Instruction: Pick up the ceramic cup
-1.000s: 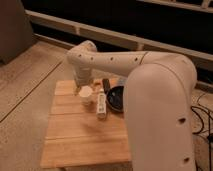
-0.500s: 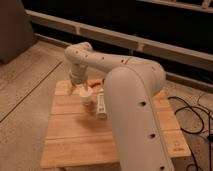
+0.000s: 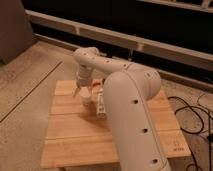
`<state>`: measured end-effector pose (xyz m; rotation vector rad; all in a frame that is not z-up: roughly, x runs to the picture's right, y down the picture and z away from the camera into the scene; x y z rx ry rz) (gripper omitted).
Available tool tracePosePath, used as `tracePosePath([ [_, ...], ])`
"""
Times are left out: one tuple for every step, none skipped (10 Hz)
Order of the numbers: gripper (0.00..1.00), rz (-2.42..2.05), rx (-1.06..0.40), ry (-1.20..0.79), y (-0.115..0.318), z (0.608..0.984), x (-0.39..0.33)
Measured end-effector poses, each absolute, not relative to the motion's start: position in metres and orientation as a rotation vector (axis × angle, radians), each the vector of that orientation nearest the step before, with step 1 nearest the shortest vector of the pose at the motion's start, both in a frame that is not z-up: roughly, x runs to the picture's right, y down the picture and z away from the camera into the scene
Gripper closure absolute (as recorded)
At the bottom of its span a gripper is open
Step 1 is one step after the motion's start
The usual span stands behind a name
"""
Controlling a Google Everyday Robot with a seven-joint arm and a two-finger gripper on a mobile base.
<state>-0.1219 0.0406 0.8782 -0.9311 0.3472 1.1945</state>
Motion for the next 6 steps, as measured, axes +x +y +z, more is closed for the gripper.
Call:
tracePosePath([
  [0.53, 1.218, -0.958, 0.357, 0.047, 0.884, -0.114],
  [0.63, 1.231, -0.980, 0.363, 0.052, 0.888, -0.108],
  [0.73, 1.236, -0.991, 0.369, 0.055, 0.891, -0.104],
  [0.85, 1.245, -0.994, 0.365, 0.054, 0.893, -0.101],
  [0.96, 1.248, -0.983, 0.351, 0.047, 0.893, -0.097],
  [0.99, 1.249, -0.970, 0.334, 0.039, 0.891, -0.096],
])
